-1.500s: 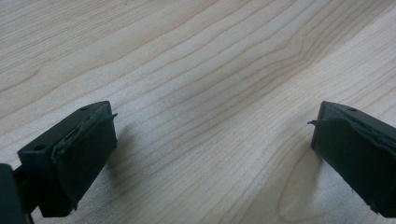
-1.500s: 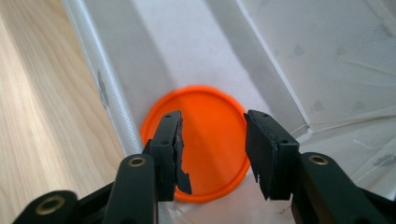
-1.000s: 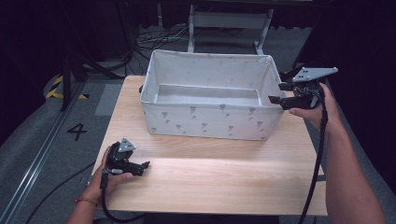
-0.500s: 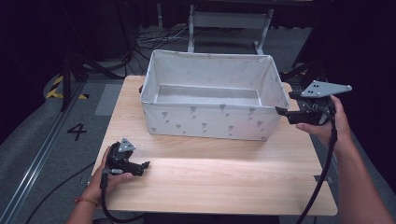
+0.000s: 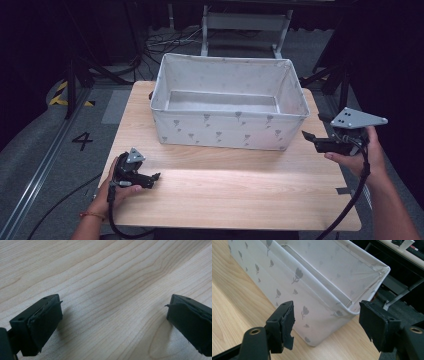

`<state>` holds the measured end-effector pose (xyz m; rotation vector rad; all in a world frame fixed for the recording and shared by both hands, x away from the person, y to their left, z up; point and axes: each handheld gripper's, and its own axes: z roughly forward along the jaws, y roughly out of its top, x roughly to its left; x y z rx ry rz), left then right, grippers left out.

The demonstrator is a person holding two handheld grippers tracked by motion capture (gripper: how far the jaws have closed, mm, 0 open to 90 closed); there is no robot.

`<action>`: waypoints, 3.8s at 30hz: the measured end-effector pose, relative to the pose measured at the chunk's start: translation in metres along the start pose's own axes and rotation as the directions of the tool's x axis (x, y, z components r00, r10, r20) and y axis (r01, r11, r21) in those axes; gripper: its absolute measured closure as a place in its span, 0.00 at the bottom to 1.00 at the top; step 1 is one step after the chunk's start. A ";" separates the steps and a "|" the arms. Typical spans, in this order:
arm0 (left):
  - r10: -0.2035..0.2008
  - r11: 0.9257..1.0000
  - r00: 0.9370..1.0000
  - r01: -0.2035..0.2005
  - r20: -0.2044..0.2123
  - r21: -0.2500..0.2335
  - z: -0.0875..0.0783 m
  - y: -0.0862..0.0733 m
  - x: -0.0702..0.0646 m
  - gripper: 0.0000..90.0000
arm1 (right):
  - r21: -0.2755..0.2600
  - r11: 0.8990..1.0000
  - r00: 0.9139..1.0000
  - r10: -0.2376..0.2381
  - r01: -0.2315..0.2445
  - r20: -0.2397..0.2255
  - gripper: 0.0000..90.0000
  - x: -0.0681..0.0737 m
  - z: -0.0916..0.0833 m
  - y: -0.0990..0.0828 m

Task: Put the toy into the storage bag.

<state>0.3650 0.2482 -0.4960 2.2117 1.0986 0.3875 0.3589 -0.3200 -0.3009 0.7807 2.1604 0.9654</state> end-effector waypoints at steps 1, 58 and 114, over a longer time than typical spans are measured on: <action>0.000 1.000 1.000 0.000 0.000 0.000 0.000 0.000 0.000 0.01 | 0.001 1.000 1.000 -0.001 0.001 -0.002 0.33 0.001 0.000 -0.002; -0.002 1.000 1.000 0.002 -0.004 0.000 0.000 0.000 0.000 0.01 | 0.196 0.969 0.986 0.164 -0.154 -0.038 0.23 0.035 0.045 -0.178; -0.016 1.000 1.000 0.016 -0.013 -0.001 0.001 0.000 -0.001 0.00 | 0.231 0.867 0.897 0.429 -0.441 0.104 0.00 0.020 0.043 -0.217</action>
